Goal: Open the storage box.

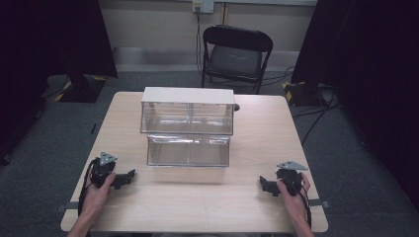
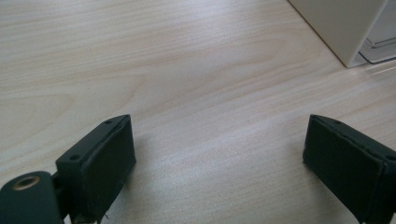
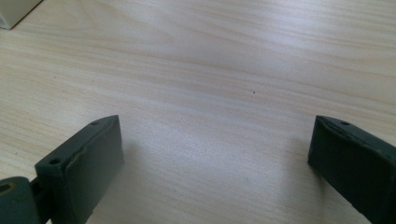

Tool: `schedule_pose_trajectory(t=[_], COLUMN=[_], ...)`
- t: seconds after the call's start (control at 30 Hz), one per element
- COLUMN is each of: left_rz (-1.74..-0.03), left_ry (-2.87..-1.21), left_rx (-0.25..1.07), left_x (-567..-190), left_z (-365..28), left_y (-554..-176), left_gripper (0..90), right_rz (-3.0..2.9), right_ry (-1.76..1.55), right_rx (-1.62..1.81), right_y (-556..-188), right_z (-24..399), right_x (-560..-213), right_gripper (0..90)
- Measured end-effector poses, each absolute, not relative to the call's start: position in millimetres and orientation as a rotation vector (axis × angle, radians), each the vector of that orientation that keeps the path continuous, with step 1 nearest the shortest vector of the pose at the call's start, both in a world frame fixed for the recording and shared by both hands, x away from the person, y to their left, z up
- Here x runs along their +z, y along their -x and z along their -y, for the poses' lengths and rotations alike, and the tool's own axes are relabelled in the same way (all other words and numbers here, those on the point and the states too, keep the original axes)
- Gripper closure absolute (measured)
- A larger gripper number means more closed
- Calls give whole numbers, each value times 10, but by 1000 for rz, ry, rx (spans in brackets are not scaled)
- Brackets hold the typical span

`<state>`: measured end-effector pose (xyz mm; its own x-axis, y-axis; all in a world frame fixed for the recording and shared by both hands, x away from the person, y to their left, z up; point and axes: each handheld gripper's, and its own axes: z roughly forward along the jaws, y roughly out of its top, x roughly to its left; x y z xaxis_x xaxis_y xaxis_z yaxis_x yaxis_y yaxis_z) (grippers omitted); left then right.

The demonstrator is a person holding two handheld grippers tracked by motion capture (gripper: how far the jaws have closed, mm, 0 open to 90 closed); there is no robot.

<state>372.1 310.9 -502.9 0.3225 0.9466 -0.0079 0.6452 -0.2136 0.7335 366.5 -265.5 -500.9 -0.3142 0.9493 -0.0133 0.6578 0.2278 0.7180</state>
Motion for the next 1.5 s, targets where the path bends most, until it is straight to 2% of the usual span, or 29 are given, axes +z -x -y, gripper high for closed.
schedule_pose_trajectory(t=[0.33, 0.4, 0.43, 0.47, 0.53, 1.2, 1.5], left_rz=[-1400, -1400, -1400, -1400, -1400, -1405, -1420], left_ry=[-1950, -1950, -1949, -1950, -1950, -1952, -1956], left_rx=[602, 603, 603, 602, 603, 602, 601], left_x=[-5029, -5029, -5029, -5028, -5028, -5030, -5034], left_z=[-3110, -3110, -3110, -3110, -3110, -3112, -3118], left_y=[-3721, -3722, -3722, -3722, -3722, -3728, -3750], left_gripper=[86, 86, 86, 86, 85, 74, 31], right_rz=[-2055, -2054, -2054, -2047, -2051, -2073, -2112], right_ry=[-1478, -1476, -1476, -1469, -1468, -1359, -1313], right_rx=[852, 861, 861, 866, 880, 1049, 1087], right_y=[-3664, -3653, -3653, -3645, -3642, -3576, -3536], right_z=[2649, 2638, 2638, 2633, 2614, 2326, 2215], right_x=[-5002, -4986, -4986, -4975, -4959, -4683, -4615], right_gripper=[35, 108, 108, 170, 148, 143, 143])
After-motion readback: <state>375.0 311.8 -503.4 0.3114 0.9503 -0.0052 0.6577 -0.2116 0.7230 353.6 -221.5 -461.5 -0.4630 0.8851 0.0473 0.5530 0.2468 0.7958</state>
